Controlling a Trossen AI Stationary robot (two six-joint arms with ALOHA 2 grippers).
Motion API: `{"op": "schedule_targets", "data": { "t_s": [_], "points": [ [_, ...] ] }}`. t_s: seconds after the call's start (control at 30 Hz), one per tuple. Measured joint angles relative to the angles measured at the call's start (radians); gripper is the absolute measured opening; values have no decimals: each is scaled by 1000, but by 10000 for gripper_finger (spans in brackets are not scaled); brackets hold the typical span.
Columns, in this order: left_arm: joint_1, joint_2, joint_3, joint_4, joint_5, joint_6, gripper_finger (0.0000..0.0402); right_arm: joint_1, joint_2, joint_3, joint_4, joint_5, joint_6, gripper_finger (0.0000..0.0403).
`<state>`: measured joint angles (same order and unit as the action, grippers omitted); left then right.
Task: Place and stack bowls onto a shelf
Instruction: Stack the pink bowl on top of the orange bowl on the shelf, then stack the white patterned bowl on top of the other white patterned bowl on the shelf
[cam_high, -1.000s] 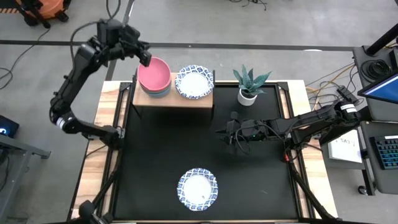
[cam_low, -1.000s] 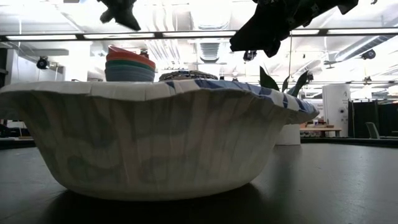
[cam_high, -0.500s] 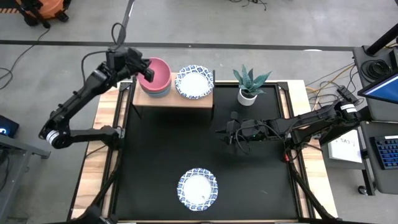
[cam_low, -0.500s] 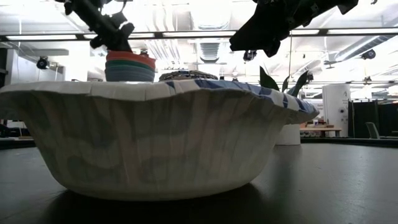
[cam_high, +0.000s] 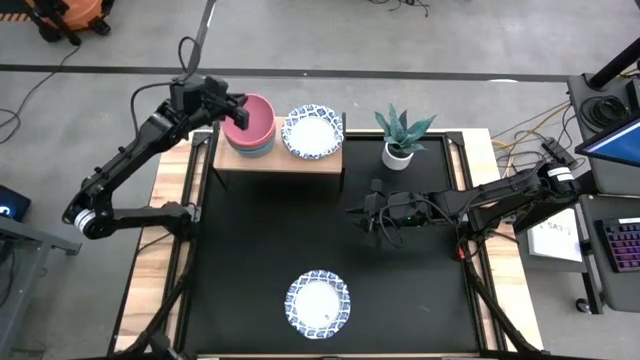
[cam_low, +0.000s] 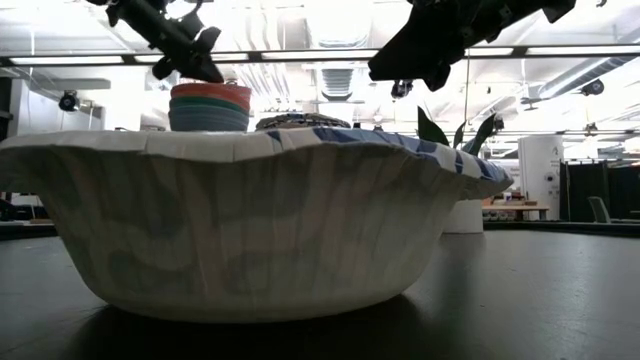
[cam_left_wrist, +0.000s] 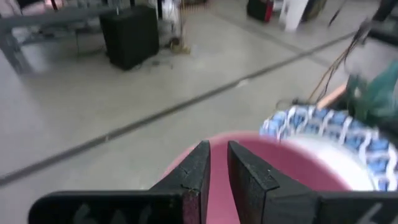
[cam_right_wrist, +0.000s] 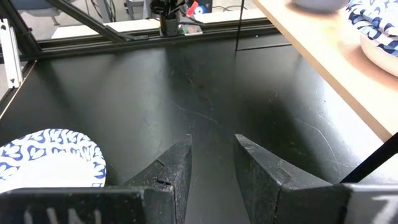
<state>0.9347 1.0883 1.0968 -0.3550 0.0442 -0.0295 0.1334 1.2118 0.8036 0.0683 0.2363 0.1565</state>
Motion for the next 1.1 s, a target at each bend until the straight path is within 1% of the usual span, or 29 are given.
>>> {"op": "schedule_targets", "data": {
  "t_s": [0.13, 0.3, 0.47, 0.67, 0.87, 1.0, 1.1],
  "points": [
    [-3, 23, -12, 141, 1, -37, 37, 0, 0, 0, 8, 0, -9, 107],
    [-27, 98, -19, 245, 1, -62, 37, 0, 0, 0, 20, 0, -13, 107],
    [-31, 166, -18, 249, -4, -60, 37, 0, 0, 0, 19, 0, -12, 107],
    [-30, 185, -18, 209, -9, -59, 37, 0, 0, 0, 19, 0, -12, 107],
    [-31, 145, -17, 181, -2, -59, 37, 0, 0, 0, 19, 0, -10, 107],
    [-46, 78, -16, 153, 26, -60, 37, 0, 0, 0, 19, 0, -8, 107],
    [-83, 16, -28, 124, 26, -61, 37, 0, 0, 0, 19, 0, -9, 107]
  ]
}}
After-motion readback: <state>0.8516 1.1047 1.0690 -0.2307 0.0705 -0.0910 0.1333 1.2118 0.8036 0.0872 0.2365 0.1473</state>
